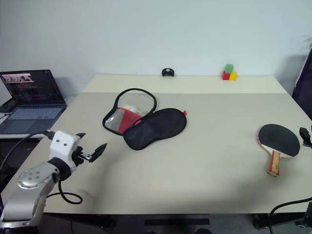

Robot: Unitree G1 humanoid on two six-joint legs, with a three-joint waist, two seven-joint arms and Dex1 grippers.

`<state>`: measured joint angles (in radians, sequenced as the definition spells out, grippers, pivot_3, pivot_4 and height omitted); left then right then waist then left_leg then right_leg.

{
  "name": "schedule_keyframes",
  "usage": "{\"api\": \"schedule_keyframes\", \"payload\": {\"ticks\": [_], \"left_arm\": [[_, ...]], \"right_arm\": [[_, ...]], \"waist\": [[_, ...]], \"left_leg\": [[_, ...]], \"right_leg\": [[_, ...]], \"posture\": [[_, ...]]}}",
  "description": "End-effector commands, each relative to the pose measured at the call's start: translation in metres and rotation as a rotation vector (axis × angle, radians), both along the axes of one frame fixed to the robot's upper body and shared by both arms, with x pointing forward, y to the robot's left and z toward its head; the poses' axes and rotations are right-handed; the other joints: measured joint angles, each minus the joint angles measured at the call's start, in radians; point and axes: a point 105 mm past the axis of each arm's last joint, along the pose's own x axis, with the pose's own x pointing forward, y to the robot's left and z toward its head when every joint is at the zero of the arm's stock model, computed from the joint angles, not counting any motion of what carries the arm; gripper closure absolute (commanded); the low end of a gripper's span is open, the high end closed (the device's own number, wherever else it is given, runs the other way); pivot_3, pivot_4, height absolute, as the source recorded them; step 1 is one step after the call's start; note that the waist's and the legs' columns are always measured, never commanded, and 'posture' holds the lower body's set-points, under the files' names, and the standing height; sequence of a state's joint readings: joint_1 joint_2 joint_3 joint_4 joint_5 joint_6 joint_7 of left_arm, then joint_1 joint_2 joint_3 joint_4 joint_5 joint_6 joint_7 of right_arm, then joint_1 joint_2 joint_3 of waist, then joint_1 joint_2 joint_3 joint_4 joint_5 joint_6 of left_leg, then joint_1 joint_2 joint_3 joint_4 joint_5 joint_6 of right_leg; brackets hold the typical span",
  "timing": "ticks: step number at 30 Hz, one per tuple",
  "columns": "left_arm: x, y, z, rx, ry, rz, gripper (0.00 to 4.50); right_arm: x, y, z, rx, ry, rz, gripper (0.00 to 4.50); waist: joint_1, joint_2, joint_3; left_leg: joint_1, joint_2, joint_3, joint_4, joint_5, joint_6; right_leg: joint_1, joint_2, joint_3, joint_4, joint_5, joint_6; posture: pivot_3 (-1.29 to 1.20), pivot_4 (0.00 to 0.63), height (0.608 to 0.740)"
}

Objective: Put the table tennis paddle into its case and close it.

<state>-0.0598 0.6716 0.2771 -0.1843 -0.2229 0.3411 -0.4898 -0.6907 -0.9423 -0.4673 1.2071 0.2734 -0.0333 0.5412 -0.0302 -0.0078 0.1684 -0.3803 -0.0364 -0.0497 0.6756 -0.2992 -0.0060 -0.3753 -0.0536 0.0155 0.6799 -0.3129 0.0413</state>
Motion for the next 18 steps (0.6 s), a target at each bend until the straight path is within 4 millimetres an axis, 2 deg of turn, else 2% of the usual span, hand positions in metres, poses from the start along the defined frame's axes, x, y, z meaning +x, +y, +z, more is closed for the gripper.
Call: {"api": "schedule_keyframes", "payload": {"ticks": [1,6,10,13,18], "left_arm": [[0.005,-0.001,0.005,0.011,-0.033,0.003,0.00],[0.010,0.003,0.003,-0.010,-0.046,0.024,0.00],[0.015,-0.006,0.005,-0.040,-0.059,-0.030,0.00],[0.020,-0.008,0.015,-0.088,-0.094,-0.054,0.00],[0.023,-0.008,0.023,-0.097,-0.109,-0.090,0.00]], "right_arm": [[-0.008,-0.014,0.020,-0.070,-0.007,-0.043,0.20],[-0.011,-0.019,0.034,-0.091,-0.048,-0.068,0.20],[-0.009,-0.013,0.051,-0.113,-0.078,-0.005,0.20],[-0.001,0.000,0.055,-0.133,-0.082,0.072,0.20],[0.017,0.034,0.042,-0.073,-0.038,0.214,0.20]], "waist": [[0.000,0.000,0.000],[0.000,0.000,0.000],[-0.001,0.000,0.000],[-0.001,0.000,0.000],[-0.002,0.000,0.000]], "left_leg": [[0.000,0.000,0.000,0.000,0.000,0.000],[0.000,0.000,0.000,0.000,0.000,0.000],[0.000,0.000,0.000,0.000,0.000,0.000],[0.000,0.000,0.000,0.000,0.000,0.000],[0.000,0.000,0.000,0.000,0.000,0.000]], "right_leg": [[0.000,0.000,0.000,0.000,0.000,0.000],[0.000,0.000,0.000,0.000,0.000,0.000],[0.000,0.000,0.000,0.000,0.000,0.000],[0.000,0.000,0.000,0.001,0.000,0.000],[0.000,0.000,0.000,0.000,0.000,0.000]], "posture": [[0.00,0.150,0.740],[0.00,0.150,0.740],[0.00,0.150,0.740],[0.00,0.150,0.740],[0.00,0.150,0.740]]}}
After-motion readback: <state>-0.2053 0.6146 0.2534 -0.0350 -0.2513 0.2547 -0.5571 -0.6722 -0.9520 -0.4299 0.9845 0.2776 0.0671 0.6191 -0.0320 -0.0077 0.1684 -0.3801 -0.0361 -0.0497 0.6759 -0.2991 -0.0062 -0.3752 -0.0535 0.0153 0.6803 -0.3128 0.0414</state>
